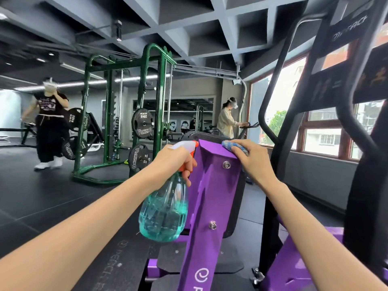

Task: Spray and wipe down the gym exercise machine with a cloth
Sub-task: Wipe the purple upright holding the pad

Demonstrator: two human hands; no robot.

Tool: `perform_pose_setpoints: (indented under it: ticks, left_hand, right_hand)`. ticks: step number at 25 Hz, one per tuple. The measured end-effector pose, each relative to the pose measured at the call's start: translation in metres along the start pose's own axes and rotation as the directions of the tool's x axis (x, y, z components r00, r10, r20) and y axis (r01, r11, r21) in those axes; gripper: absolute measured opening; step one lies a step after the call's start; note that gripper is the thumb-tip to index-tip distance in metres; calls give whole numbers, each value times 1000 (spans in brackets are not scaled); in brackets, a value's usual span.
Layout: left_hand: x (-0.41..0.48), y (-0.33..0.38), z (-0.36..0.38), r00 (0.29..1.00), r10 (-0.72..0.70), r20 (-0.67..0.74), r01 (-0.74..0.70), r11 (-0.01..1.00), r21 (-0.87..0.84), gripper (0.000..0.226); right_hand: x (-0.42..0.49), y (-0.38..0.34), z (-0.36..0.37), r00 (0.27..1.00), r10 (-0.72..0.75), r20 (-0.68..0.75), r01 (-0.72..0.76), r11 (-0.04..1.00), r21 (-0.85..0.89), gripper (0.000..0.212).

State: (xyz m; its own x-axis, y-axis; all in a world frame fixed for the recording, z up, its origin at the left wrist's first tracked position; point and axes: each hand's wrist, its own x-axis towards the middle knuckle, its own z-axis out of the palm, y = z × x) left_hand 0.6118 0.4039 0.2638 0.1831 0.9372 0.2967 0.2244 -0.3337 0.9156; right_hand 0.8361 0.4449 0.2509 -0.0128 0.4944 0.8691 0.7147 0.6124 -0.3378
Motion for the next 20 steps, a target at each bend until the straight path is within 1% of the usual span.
perform_pose_setpoints:
  ticks: [1,2,4,6,7,8,9,11,12,13,14,15,16,17,18,19,20]
  left_hand:
    - [-1,-3,2,1000,6,5,-6,1000,-11,46]
    - [5,-7,3,1000,-13,-6,13,1000,-14,51]
    - [6,-12,6,998,-64,-7,64,998,-2,47]
    - [1,-20,3,997,-75,-22,74,996,-41,44]
    - [-3,-24,3,997,-67,-26,66,996,-61,42]
    - [-4,-28,3,998,-55,-25,53,996,-78,41]
    - [-6,-32,4,999,-51,-11,50,994,-96,40]
    - [-2,-39,6,996,-85,14,86,991,-102,31]
    - [3,-42,4,994,-107,18,108,990,-88,29]
    - [5,-45,2,993,-113,13,114,991,-77,32]
    - [9,-49,0,994,-113,2,112,991,-78,40]
    - [10,-52,-1,994,-109,7,110,990,-86,47]
    - [8,-53,-2,994,-104,19,105,990,-98,49]
    - [4,-54,-1,996,-92,19,94,991,-96,44]
    - [-1,-54,-1,997,-80,3,80,994,-78,34]
    - [-5,-54,-2,997,-68,-25,66,997,-50,23]
    - [-7,-54,-3,997,-57,-50,55,998,-32,20]
  right_hand:
    - [0,-8,12,997,-82,11,83,996,-23,21]
    - [-4,-17,23,982,-188,24,188,982,-7,22]
    - [-16,-25,28,942,-336,13,335,941,34,24]
    - [-32,-13,23,903,-427,-54,427,904,-10,24]
    - [-45,-4,27,874,-485,-31,483,874,-53,24]
    - [-61,6,36,828,-559,40,560,823,-101,26]
    - [-81,14,51,763,-627,157,646,750,-143,28]
    - [-115,30,73,580,-719,383,809,565,-164,33]
    - [-115,34,73,526,-737,424,844,512,-158,33]
    - [-105,34,71,532,-744,404,843,510,-170,33]
    - [-92,29,68,613,-719,328,789,578,-208,33]
    - [-79,20,66,737,-651,184,675,695,-246,34]
    - [-72,13,66,822,-567,44,559,790,-252,34]
    - [-74,12,71,845,-534,-21,512,819,-260,35]
    - [-86,16,80,822,-569,26,551,783,-287,34]
    - [-102,19,87,753,-642,147,651,693,-308,32]
    - [-112,18,91,673,-685,279,737,588,-334,29]
